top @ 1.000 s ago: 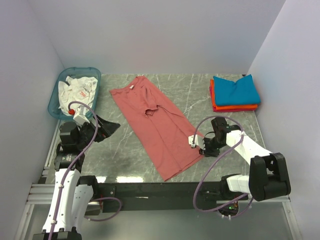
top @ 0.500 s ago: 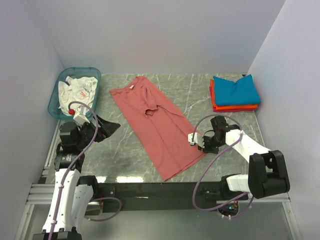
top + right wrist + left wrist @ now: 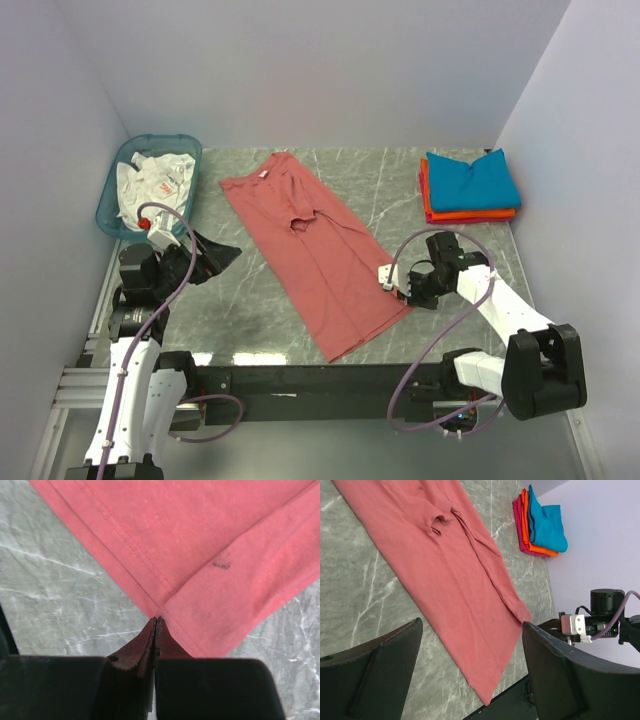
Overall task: Fold and stack the t-shirts
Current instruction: Fold the tshirt
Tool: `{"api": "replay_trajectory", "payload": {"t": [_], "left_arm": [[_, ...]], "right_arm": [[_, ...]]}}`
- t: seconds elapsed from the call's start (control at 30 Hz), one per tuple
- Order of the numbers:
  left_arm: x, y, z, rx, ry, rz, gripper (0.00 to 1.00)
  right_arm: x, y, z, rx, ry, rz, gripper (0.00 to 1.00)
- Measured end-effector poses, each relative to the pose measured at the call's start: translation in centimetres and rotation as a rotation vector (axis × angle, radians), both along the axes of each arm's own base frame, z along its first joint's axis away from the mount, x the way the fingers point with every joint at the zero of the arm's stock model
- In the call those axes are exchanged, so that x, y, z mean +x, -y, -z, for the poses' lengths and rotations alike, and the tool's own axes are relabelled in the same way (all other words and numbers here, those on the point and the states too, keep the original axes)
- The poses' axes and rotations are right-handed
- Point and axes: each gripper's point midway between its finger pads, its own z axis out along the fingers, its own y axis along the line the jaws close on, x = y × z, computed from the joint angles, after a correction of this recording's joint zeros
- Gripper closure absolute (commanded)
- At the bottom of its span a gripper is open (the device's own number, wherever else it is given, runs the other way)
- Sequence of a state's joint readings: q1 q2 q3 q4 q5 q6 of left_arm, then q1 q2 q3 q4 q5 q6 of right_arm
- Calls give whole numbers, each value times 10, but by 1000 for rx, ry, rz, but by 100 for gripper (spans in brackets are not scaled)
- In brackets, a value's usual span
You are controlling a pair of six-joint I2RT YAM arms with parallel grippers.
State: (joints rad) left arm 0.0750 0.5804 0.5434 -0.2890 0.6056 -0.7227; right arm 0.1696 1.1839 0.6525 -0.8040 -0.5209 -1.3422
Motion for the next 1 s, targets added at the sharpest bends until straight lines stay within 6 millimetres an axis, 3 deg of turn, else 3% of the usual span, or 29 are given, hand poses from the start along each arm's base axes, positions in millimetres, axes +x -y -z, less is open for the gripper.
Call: {"api": "replay_trajectory", "payload": {"t": [0.47, 0.8, 0.9, 1.0], "left_arm": [[0, 3, -1, -8, 3, 26, 14], [0, 8, 2, -20, -2, 58, 15], [-2, 11, 4, -28, -7, 79, 16], [-3, 15, 3, -32, -3, 108, 17]], "right_arm": [[-13, -17, -4, 45, -40, -33, 100], [-16, -17, 0, 20, -60, -45, 100], [-18, -15, 4, 5, -79, -39, 94], [-20, -15, 7, 1, -102, -31, 81]]}}
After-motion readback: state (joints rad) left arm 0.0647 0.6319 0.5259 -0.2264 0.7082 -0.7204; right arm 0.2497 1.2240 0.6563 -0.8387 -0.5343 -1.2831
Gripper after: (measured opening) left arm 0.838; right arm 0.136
